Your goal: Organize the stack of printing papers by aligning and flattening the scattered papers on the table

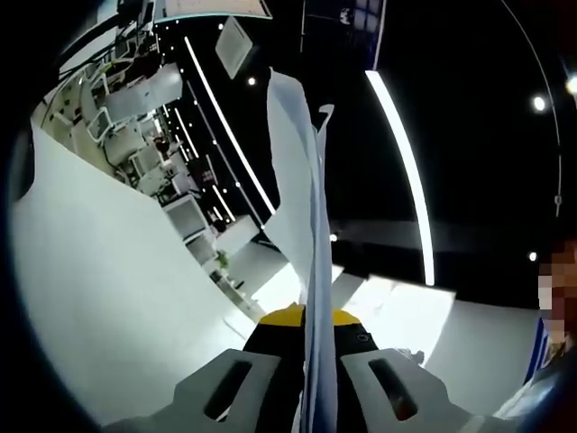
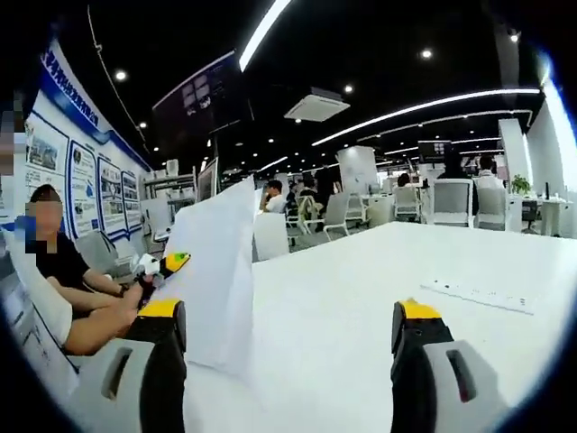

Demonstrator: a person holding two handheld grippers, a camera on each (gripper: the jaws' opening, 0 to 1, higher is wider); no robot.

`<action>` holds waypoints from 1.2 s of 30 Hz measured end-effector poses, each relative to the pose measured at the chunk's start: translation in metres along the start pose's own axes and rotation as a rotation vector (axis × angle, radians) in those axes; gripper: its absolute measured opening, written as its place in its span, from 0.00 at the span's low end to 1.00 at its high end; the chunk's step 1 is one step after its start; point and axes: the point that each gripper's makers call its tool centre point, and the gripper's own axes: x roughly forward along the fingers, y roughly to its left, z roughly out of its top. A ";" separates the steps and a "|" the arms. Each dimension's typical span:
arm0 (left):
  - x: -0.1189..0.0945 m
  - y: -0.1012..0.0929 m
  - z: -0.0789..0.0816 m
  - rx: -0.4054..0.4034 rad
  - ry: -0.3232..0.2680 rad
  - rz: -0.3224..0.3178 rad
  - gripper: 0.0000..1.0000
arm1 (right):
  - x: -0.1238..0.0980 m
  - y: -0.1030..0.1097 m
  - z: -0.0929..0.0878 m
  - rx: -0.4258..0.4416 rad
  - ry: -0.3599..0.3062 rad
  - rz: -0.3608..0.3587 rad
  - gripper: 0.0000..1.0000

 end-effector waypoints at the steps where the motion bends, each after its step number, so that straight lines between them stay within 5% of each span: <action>1: 0.000 -0.001 -0.001 0.000 0.005 -0.001 0.06 | -0.002 0.002 -0.004 -0.009 0.019 0.017 0.90; 12: 0.002 -0.002 -0.008 0.026 0.035 -0.002 0.06 | -0.023 -0.009 -0.020 -0.010 0.074 0.004 0.90; 17: 0.002 -0.001 -0.008 0.021 0.041 -0.004 0.06 | -0.029 -0.012 -0.012 -0.024 0.062 0.003 0.89; 22: 0.002 -0.001 -0.008 0.020 0.042 -0.005 0.06 | -0.036 -0.021 -0.014 -0.076 0.172 -0.017 0.89; 26: 0.002 -0.001 -0.008 0.021 0.042 -0.004 0.06 | -0.038 -0.033 -0.009 -0.084 0.191 -0.022 0.90; 36: 0.003 -0.001 -0.010 0.037 0.054 -0.002 0.06 | -0.037 -0.032 -0.006 -0.082 0.144 0.060 0.90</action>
